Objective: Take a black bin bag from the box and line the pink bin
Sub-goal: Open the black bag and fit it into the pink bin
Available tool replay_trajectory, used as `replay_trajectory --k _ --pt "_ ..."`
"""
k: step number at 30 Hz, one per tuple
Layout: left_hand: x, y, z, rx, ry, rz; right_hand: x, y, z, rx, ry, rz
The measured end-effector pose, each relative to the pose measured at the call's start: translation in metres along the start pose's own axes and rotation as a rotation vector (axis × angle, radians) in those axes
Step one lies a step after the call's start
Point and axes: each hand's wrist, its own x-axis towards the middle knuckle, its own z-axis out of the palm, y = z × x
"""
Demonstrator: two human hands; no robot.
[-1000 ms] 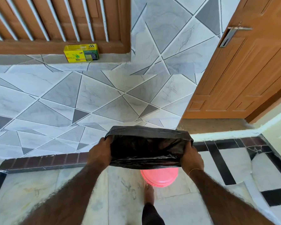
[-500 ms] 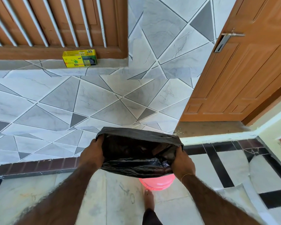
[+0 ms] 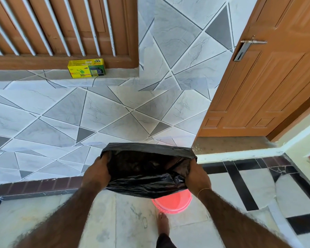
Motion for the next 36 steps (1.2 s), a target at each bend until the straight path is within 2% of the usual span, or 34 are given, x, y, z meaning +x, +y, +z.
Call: replay_trajectory --k 5,9,21,36 --pt "-0.004 0.000 0.015 0.039 -0.052 0.003 -0.003 0.015 0.004 0.007 -0.022 -0.010" --pt "-0.004 0.007 0.035 0.082 -0.110 0.030 0.001 0.034 0.010 -0.004 -0.058 0.054" --pt "0.030 0.084 0.148 0.065 -0.420 0.121 0.043 0.122 0.059 0.029 -0.169 0.400" --pt "0.127 0.125 0.281 0.090 -0.517 0.022 0.146 0.195 0.137 0.069 -0.236 0.673"
